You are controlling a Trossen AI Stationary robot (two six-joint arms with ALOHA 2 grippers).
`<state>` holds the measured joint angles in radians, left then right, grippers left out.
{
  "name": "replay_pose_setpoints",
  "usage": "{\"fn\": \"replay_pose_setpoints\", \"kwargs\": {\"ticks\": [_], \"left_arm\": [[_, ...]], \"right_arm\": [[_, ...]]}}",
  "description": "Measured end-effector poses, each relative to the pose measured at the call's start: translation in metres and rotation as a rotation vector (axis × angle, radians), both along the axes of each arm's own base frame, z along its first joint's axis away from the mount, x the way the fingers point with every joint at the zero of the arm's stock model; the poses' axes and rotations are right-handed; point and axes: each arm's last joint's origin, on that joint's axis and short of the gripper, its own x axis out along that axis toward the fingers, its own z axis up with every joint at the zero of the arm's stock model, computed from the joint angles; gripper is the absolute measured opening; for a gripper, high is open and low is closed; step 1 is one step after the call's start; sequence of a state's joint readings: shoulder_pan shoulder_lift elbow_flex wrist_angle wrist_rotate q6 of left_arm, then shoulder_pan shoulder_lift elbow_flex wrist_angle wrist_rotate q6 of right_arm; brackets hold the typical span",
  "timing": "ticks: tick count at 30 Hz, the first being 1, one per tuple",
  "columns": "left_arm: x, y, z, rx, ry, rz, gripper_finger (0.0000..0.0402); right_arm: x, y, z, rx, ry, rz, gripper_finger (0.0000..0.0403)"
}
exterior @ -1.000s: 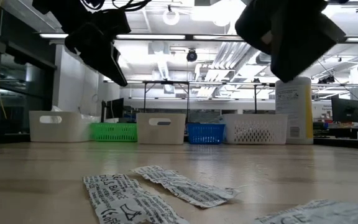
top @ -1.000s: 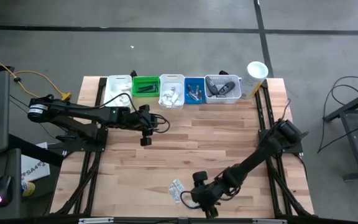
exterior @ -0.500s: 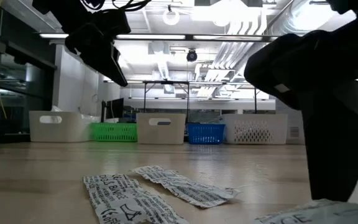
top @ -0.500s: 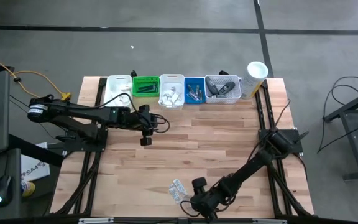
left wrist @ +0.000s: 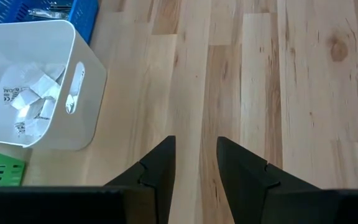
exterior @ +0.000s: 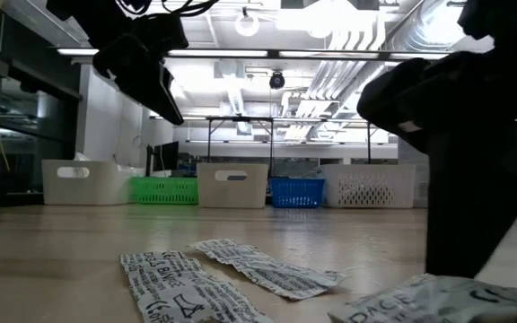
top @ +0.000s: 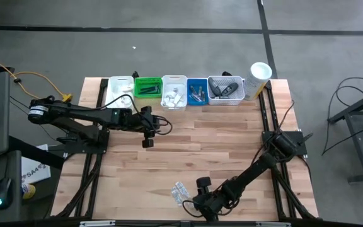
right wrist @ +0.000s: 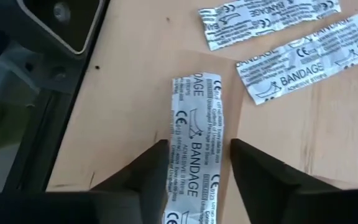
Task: Pick & Place Travel size toiletries
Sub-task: Put the white bandage into the middle white bin
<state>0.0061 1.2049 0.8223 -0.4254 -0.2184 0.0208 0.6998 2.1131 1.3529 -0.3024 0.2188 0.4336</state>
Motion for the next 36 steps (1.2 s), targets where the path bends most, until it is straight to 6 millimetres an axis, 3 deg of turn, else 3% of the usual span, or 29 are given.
{"fn": "replay_pose_setpoints", "kwargs": {"ticks": [6,14,21,25,30,36], "left_arm": [[0.0,0.0,0.0,0.0,0.004,0.0,0.0116],[-0.001,0.0,-0.001,-0.002,0.011,0.004,0.0116],[-0.002,0.0,0.0,0.008,0.016,0.017,0.0116],[-0.002,0.001,0.0,0.019,0.019,0.021,0.0116],[-0.002,0.003,-0.002,0.079,0.016,0.051,0.0116],[-0.009,0.005,-0.017,0.166,-0.037,0.099,0.0116]], "right_arm": [[-0.002,0.003,-0.011,-0.013,0.033,0.007,0.0118],[-0.002,0.002,-0.011,0.016,0.044,-0.019,0.0022],[-0.005,-0.002,0.008,0.098,0.061,-0.11,0.0005],[-0.012,-0.011,0.034,0.095,0.067,-0.148,0.0004],[-0.013,-0.045,0.071,-0.021,0.008,-0.27,0.0004],[0.002,-0.114,0.111,-0.199,-0.12,-0.461,0.0003]]}}
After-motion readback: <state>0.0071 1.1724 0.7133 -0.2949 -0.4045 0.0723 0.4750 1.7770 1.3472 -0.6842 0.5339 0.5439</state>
